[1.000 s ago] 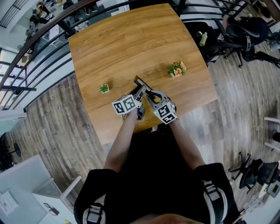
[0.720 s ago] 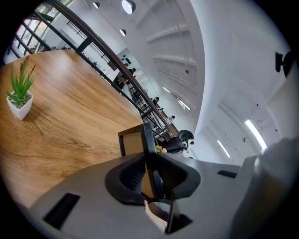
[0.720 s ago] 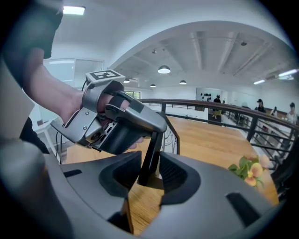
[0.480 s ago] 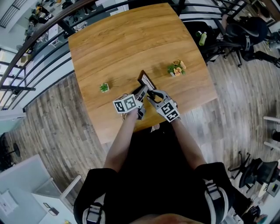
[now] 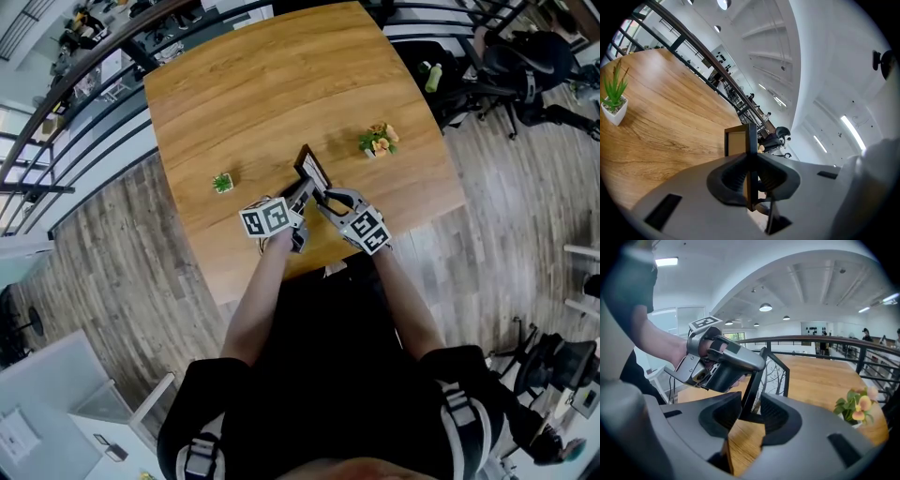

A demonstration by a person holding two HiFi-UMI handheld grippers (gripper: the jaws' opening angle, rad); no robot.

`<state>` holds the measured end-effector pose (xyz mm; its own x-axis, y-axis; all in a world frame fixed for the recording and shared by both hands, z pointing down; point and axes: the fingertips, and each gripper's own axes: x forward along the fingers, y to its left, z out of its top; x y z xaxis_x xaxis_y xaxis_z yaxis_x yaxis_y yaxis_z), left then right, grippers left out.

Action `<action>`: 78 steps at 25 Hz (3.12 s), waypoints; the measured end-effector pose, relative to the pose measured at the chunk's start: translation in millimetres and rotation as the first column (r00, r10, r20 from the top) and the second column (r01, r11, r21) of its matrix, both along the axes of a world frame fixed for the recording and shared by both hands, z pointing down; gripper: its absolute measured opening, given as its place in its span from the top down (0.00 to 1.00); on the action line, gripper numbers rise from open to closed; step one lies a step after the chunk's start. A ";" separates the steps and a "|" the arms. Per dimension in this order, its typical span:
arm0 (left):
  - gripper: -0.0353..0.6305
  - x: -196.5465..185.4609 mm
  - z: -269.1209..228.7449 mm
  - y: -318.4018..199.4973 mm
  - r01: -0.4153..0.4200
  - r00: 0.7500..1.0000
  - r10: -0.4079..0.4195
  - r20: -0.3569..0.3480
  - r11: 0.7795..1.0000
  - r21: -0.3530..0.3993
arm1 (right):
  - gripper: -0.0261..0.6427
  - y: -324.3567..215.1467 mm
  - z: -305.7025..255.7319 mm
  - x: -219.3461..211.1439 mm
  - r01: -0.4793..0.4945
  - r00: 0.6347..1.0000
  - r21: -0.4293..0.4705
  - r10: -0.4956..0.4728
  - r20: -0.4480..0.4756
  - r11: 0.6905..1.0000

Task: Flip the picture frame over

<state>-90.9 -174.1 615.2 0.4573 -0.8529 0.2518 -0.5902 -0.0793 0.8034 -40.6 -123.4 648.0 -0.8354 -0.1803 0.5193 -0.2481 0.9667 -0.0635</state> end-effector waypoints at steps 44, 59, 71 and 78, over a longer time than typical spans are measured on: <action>0.83 47.9 -70.1 32.1 -0.359 0.931 0.356 0.074 0.870 0.338 | 0.66 -60.6 -9.7 45.9 0.067 0.957 -0.385 0.050 0.285 0.921; 0.83 55.8 -72.9 43.1 -0.318 0.945 0.324 0.044 0.882 0.346 | 0.76 -44.8 -13.4 62.1 0.256 0.926 -0.557 -0.036 0.375 0.790; 0.83 32.5 -34.3 43.2 -0.163 0.982 0.142 0.126 0.970 0.180 | 0.81 -49.0 3.0 57.2 0.230 0.947 -0.541 -0.057 0.317 0.809; 0.83 25.5 -22.6 34.6 -0.051 0.981 0.028 0.191 0.992 0.117 | 0.82 -54.5 8.3 57.8 0.187 0.960 -0.529 -0.040 0.277 0.828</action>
<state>-65.4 -139.6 592.7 0.4452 -0.8645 0.2334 -0.7248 -0.1948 0.6609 17.2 -177.9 656.3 -0.9439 0.1743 0.2806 -0.0444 0.7748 -0.6307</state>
